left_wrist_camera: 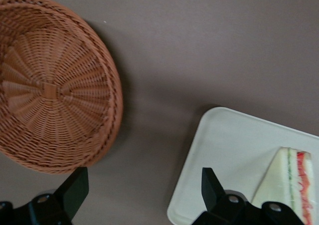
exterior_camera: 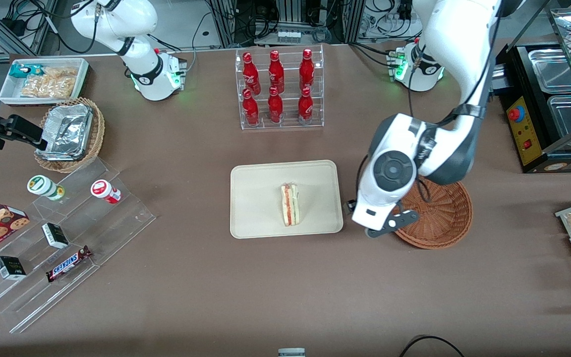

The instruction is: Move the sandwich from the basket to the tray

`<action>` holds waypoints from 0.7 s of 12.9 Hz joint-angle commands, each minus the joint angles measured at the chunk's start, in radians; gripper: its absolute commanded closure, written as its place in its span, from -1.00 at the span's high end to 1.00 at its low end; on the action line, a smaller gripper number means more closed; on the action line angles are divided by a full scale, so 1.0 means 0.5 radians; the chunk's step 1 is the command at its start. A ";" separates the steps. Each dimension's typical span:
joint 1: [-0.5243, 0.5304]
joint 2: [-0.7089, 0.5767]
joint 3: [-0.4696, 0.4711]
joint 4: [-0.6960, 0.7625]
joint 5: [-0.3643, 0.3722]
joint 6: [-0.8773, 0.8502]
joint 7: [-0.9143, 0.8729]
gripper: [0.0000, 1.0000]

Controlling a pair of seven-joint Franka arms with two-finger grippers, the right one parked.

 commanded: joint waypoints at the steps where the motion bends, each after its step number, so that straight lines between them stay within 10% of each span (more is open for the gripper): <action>1: 0.103 -0.216 -0.012 -0.150 0.020 -0.092 0.166 1.00; 9: 0.873 -0.792 -0.401 -0.456 0.017 -0.334 1.034 1.00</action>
